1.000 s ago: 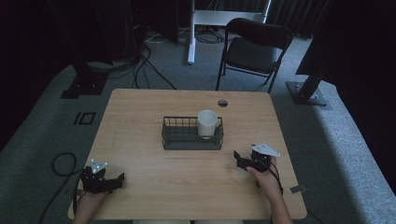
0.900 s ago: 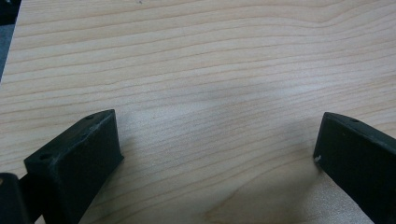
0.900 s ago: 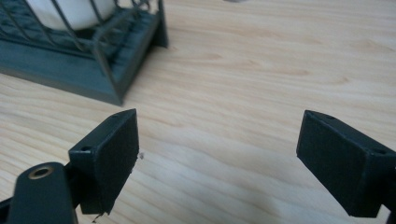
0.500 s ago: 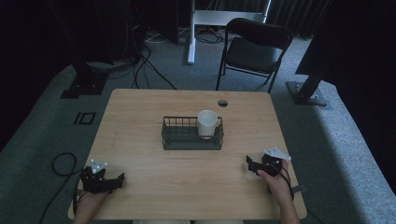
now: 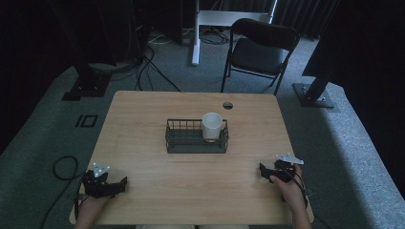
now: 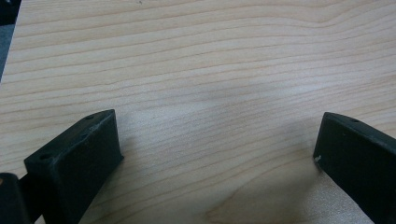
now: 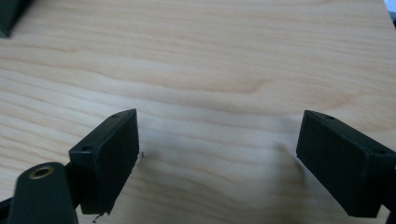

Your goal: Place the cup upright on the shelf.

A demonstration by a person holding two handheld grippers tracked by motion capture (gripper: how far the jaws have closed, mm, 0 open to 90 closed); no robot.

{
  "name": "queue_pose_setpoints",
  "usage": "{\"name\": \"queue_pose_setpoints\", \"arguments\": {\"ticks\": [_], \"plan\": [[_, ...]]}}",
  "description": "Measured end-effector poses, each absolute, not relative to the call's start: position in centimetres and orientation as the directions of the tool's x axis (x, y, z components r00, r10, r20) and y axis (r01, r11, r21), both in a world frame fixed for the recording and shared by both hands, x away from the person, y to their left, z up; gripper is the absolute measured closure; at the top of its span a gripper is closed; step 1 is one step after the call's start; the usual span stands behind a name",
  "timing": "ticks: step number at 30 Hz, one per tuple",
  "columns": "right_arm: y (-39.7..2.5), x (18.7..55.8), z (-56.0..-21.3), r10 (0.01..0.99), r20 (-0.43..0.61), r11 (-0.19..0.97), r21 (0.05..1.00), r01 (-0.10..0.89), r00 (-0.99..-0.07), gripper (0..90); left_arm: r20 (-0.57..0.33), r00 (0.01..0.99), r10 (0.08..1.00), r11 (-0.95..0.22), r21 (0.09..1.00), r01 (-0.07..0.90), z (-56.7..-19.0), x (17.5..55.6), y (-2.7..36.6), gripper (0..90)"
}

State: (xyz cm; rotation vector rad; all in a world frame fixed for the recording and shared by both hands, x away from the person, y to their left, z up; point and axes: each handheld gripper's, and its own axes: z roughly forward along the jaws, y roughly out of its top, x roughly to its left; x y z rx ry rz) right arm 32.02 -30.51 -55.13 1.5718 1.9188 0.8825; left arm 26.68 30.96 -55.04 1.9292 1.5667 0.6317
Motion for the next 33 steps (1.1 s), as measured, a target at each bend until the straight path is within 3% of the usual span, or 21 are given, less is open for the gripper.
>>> {"name": "queue_pose_setpoints", "arguments": {"ticks": [8,16,33], "plan": [[-31.6,31.7,-55.2,0.974,0.015,0.144,0.727,0.671,-0.225,12.5,0.007,0.203,0.979,-0.152,0.687,0.71,-55.0,26.7,31.0,0.7],[-32.0,31.0,-55.3,0.919,0.007,0.267,0.725,0.635,-0.394,11.7,0.007,0.202,0.979,-0.152,0.688,0.71,-55.0,26.7,31.0,0.7],[-32.0,31.0,-55.3,0.918,0.009,0.267,0.724,0.635,-0.396,11.5,0.007,0.202,0.979,-0.151,0.688,0.71,-55.0,26.7,31.0,0.8]]}}
